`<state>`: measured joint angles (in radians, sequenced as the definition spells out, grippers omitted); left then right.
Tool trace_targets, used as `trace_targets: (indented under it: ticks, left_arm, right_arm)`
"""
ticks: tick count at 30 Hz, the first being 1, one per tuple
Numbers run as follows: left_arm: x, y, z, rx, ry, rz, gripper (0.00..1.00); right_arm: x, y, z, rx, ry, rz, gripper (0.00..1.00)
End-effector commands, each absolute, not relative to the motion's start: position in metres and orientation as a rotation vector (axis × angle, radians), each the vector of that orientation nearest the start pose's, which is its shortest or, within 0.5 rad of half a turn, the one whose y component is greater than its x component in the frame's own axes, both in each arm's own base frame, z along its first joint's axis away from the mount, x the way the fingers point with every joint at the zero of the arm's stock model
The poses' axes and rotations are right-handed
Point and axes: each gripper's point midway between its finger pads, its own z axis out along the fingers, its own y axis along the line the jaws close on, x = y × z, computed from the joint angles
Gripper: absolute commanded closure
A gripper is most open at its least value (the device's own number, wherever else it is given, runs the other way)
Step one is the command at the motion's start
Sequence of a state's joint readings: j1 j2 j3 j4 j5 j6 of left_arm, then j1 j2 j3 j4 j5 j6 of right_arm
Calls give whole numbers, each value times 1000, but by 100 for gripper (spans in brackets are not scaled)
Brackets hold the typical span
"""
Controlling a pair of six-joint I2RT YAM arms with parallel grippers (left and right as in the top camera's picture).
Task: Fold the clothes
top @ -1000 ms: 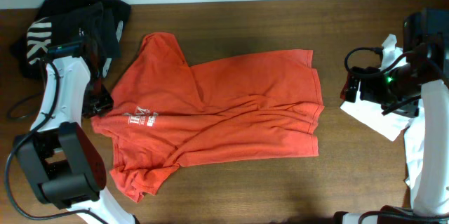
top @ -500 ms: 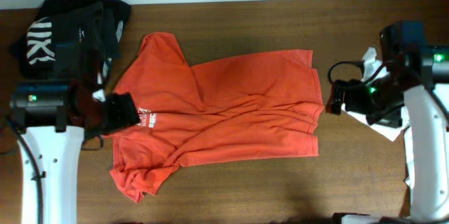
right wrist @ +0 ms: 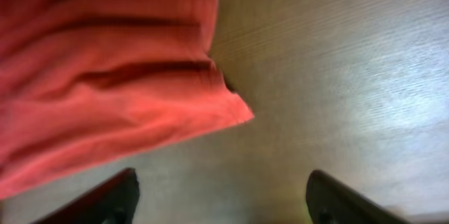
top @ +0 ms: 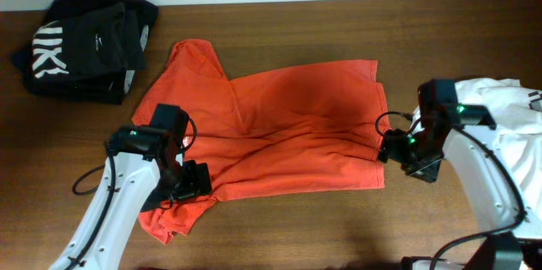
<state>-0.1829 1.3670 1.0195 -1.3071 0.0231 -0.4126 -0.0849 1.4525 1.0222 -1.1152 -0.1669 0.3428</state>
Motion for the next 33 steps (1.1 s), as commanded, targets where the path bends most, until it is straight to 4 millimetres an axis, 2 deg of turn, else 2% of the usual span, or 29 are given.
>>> trace_targets:
  ticks: [1, 5, 10, 13, 15, 17, 18, 19, 20, 21, 23, 24, 25, 28, 30, 33]
  left_arm:
    - [193, -43, 98, -390, 3199, -23, 3]
    - [200, -44, 98, -386, 3173, -36, 1]
    - [201, -44, 98, -384, 3167, -38, 1]
    - [205, -45, 97, -382, 3153, -46, 1]
    - [204, -45, 97, -382, 3156, -44, 1]
    - [204, -45, 97, -382, 3157, -43, 1]
    - [204, -45, 97, -382, 3157, -43, 1]
    - [204, -45, 97, -382, 3157, -43, 1]
    - [204, -45, 97, -382, 3157, -44, 1]
    - [204, -45, 97, -382, 3157, -44, 1]
    - [204, -45, 97, -382, 3156, -44, 1]
    - [204, -45, 97, -382, 3157, -44, 1]
    - [204, -45, 97, -382, 3158, -44, 1]
    - [202, -45, 97, -384, 3166, -49, 1]
    - [197, -55, 97, -389, 3192, -134, 1]
    - [191, -64, 95, -380, 3219, -202, 1]
  right_arm:
    - [233, 15, 60, 750, 3063, 305, 32]
    - [234, 14, 31, 828, 3055, 297, 38]
    - [232, 13, 13, 861, 3104, 268, 41]
    - [231, 25, -2, 815, 3164, 244, 45]
    - [227, 30, -10, 814, 3189, 169, 45]
    - [225, 25, -12, 822, 3189, 84, 46]
    - [225, 24, -12, 825, 3188, 85, 50]
    - [225, 24, -12, 824, 3190, 77, 59]
    - [224, 22, -11, 829, 3195, 64, 76]
    - [223, 16, -8, 848, 3196, 32, 88]
    - [223, -5, 3, 916, 3189, -74, 96]
    - [224, -22, 13, 982, 3173, -137, 96]
    - [229, -46, 33, 1103, 3136, -171, 96]
    - [244, -93, 73, 1225, 3044, -122, 96]
    - [244, -122, 97, 1362, 2959, -100, 96]
    - [240, -133, 101, 1455, 2911, -41, 96]
